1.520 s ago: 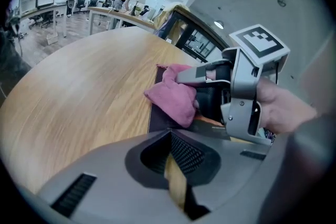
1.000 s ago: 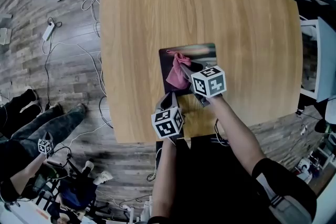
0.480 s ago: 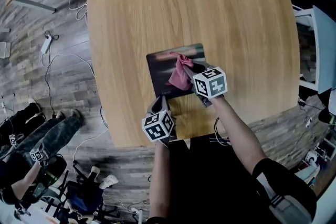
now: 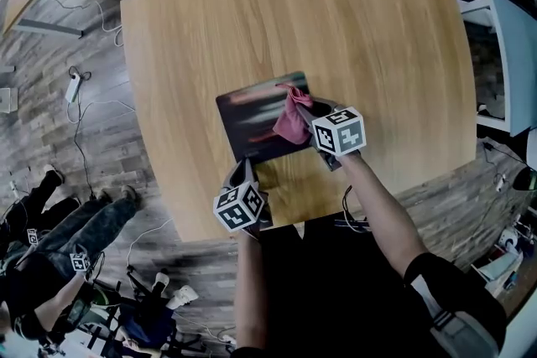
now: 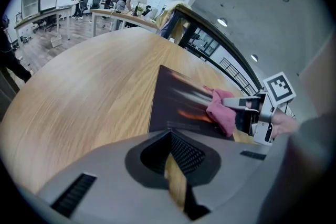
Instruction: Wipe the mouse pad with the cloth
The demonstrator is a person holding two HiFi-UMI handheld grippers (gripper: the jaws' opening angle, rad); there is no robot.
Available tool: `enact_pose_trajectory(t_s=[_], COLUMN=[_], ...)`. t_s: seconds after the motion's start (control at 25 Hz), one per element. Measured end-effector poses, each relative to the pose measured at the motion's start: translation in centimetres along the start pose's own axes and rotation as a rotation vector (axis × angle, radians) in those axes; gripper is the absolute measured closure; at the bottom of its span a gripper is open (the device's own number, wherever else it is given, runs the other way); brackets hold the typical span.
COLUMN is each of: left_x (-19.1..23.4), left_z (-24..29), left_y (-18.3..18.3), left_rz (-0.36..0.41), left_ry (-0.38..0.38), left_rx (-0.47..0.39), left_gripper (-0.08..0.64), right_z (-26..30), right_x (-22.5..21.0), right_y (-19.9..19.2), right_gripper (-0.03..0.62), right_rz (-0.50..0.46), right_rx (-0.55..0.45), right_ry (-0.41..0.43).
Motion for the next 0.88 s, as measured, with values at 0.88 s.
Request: enact_pose_trajectory(t_s=[0.88], left_x=[-0.9], left_z=[-1.4], left_y=[1.8], left_rz=[0.127], left_ry=[-0.015], left_rx=[0.003], left_gripper=[0.537], right_z=[-5.5], right_x=[-3.3], right_y=[0.5], right_gripper=[0.526], right_rz=[0.145], right_rx=[-0.15], right_ry=[-0.026])
Point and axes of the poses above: the fingertips, and each gripper's own axes: z forward along the fingers, x to its left, y out of its top, the point moved 8 cm from there along -z, backward along the fingers, and after that the axes turned 14 degrees about z, right-handed, at the moved point
